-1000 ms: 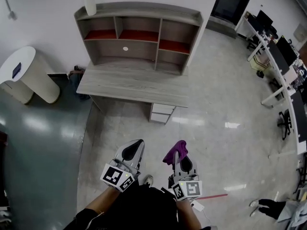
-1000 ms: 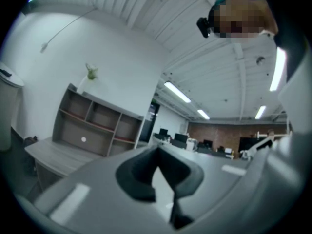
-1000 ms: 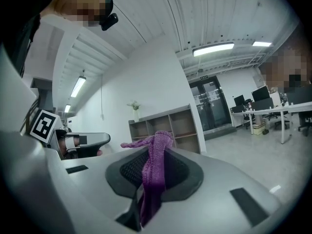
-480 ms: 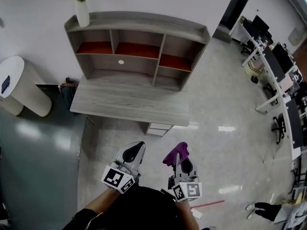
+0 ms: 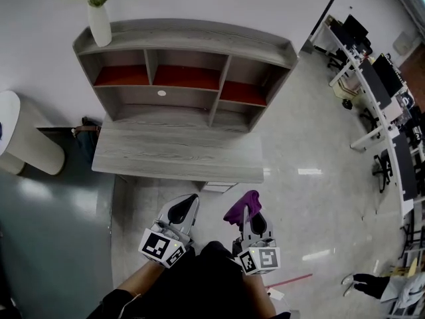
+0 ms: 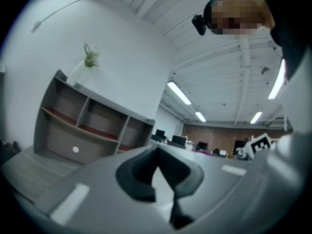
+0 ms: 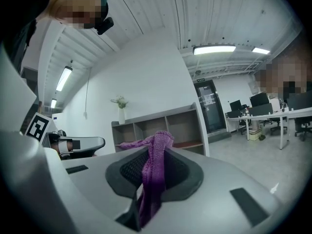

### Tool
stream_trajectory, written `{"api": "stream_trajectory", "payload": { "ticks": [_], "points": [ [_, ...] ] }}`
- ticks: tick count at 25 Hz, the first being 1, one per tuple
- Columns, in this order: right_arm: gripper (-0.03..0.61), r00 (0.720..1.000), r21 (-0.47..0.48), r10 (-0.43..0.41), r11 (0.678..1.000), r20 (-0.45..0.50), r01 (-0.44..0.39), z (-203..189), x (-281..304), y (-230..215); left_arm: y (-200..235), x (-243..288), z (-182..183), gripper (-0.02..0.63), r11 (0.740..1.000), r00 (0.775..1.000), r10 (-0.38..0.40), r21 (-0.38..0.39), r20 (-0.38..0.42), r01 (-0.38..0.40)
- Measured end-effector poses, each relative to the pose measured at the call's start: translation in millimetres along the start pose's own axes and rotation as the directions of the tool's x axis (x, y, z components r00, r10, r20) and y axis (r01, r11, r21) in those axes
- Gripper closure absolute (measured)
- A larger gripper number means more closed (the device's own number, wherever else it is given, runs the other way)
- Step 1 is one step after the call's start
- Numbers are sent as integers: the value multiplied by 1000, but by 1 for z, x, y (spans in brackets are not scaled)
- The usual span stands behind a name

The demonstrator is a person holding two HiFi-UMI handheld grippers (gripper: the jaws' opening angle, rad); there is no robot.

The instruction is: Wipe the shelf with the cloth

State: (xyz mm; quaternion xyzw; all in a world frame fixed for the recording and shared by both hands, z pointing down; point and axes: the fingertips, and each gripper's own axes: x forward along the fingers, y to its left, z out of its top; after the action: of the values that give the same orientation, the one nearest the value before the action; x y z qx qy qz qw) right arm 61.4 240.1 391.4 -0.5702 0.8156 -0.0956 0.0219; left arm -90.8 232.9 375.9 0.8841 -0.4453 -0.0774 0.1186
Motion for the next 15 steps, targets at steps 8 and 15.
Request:
{"api": "stream_trajectory", "payload": {
  "ticks": [8, 15],
  "points": [
    [525, 1000, -1, 16, 1000, -16, -16, 4, 52, -35, 22, 58, -3, 611, 1000, 1000, 6, -22, -11, -6],
    [525, 998, -7, 64, 998, -9, -64, 19, 117, -84, 40, 134, -3, 611, 999, 999, 51, -3, 1, -51]
  ]
}}
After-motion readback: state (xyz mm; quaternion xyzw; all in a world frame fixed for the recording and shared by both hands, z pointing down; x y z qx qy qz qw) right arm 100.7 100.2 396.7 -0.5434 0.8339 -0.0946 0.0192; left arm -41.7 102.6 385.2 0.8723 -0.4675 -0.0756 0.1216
